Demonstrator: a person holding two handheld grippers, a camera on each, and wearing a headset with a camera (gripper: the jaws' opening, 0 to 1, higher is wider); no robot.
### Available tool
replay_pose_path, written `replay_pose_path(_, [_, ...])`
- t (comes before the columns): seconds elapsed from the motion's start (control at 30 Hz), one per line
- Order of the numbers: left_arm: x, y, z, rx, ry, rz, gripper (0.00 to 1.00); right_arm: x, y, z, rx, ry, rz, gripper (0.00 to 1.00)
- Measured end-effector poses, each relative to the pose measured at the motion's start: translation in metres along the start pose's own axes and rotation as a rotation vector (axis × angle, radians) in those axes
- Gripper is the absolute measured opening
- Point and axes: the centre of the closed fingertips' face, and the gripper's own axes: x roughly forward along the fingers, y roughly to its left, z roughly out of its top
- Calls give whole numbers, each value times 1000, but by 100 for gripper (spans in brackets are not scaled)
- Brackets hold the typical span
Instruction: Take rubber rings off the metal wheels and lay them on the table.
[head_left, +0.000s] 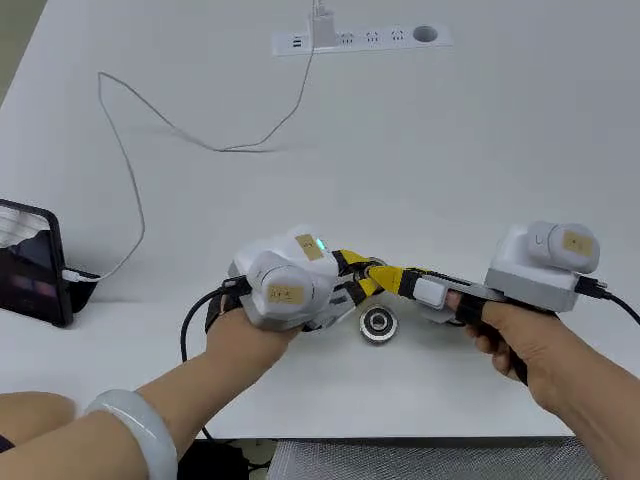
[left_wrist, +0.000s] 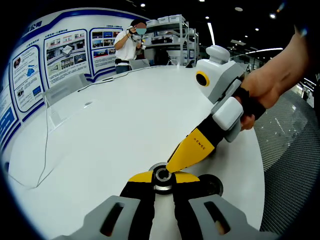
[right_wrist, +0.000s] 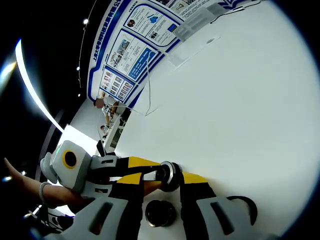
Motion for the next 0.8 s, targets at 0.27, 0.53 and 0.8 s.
replay_pose_path(0.27, [0,1,-1,1,0,-1,14,2,-1,0,15,-3,-1,31])
replay_pose_path(0.53, [0,0,-1,-2,-1,0,14,2,3,0,23,12,16,31])
replay_pose_path(0.8, [0,0,0,0,1,0,14,0,5,0,29,12,21,32])
